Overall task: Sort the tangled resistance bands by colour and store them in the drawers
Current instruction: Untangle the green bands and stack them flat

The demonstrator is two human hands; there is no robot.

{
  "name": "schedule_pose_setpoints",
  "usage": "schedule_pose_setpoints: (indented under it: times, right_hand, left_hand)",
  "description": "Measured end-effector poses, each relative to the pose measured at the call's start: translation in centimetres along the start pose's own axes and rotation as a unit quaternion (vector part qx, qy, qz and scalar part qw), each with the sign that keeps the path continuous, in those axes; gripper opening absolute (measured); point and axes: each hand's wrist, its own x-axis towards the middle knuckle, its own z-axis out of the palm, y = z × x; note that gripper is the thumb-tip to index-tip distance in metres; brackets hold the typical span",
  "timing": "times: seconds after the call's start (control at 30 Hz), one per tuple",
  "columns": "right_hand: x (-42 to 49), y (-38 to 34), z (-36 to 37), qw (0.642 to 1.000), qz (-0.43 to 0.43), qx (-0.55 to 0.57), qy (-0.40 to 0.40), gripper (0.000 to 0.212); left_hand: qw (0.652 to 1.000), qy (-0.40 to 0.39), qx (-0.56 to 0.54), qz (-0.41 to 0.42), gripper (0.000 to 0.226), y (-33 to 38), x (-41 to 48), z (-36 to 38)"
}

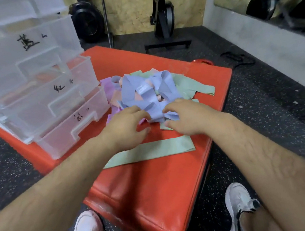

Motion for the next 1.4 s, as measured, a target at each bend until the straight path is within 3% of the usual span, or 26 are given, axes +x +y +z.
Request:
schedule_pose_setpoints:
  times: [0.13, 0.3, 0.47, 0.6, 0.7, 0.83, 0.97, 1.07, 1.13, 1.2, 1.3, 1.4]
  right_hand:
    - [1.9, 3.1, 0.1, 0.998, 0.07, 0.0, -0.001, 0.045]
    - [4.2, 5.9, 1.0, 0.989, 0.143, 0.014, -0.035, 0.032]
    - [4.9, 6.5, 2.6, 0.984, 0.159, 0.012, -0.081, 0.047]
    - [5.3, 6.1, 2.7, 0.984, 0.166, 0.033, -0.047, 0.035]
    - [5.6, 5.5, 2.7, 0.986, 0.162, 0.016, -0.032, 0.042]
    - [5.2, 4.3, 1.9, 0.984, 0.168, 0.014, 0.059, 0.036]
    - [5.1, 3.3, 1.4, 0.982, 0.096, 0.061, 0.149, 0.03]
    - [4.7, 2.1, 1.2, 0.976, 0.031, 0.115, 0.182, 0.032]
    - [4.2, 0.9, 1.0, 0.973, -0.013, 0.115, 0.2, 0.029]
    - [3.8, -0.3, 1.0, 0.969, -0.051, 0.117, 0.214, 0.025]
    - [3.4, -1.6, 1.2, 0.958, -0.105, 0.169, 0.204, 0.025]
    - [3.2, -2.3, 1.2, 0.944, -0.106, 0.26, 0.174, 0.024]
  left_hand:
    - [0.999, 0.001, -0.036, -0.008, 0.044, 3.0, 4.4, 2.2]
    - [1.0, -0.025, -0.004, -0.008, 0.04, 4.9, 7.9, 4.3]
    - [0.999, -0.031, -0.002, -0.017, 0.038, 5.1, 9.6, 5.3]
    - [1.0, -0.023, -0.002, -0.021, 0.035, 5.2, 9.7, 5.6]
    - [1.0, -0.018, -0.007, -0.016, 0.033, 5.2, 9.7, 5.6]
    - [0.999, -0.024, -0.013, -0.02, 0.046, 4.7, 9.5, 5.1]
    - [0.977, 0.053, -0.204, -0.018, 0.022, 4.7, 9.3, 3.8]
    - [0.928, 0.119, -0.332, -0.12, 0.019, 5.1, 9.2, 1.9]
    - [0.895, 0.136, -0.382, -0.188, 0.029, 4.9, 9.1, 0.9]
    - [0.875, 0.107, -0.435, -0.185, 0.047, 4.5, 8.8, 0.0]
    - [0.855, 0.108, -0.46, -0.213, 0.035, 4.3, 7.6, -1.5]
    - [0.887, 0.125, -0.369, -0.247, 0.02, 3.2, 6.4, -2.7]
